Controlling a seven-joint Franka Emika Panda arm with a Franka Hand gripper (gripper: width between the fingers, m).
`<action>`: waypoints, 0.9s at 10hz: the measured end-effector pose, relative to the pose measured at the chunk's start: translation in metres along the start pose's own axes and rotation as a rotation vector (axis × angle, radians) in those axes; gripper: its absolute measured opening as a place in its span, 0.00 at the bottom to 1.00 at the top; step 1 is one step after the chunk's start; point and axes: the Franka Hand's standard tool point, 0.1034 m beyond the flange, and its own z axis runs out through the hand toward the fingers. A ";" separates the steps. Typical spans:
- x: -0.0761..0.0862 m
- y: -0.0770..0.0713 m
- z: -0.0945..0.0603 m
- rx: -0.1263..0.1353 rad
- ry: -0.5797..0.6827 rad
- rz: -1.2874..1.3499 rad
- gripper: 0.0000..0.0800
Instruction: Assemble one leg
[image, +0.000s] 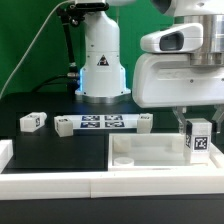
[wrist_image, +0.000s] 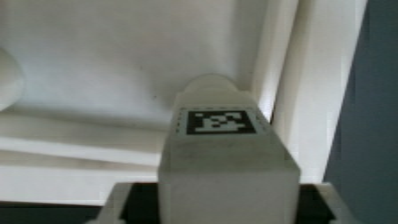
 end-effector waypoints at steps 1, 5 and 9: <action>0.000 0.000 0.000 0.000 0.000 0.016 0.36; -0.001 0.000 0.001 0.014 -0.006 0.526 0.36; -0.002 -0.003 0.002 0.018 -0.013 1.038 0.36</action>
Offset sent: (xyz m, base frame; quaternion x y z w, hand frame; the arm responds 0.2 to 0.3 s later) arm 0.0006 -0.0065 -0.0010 -0.0055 -0.0109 0.2055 0.9786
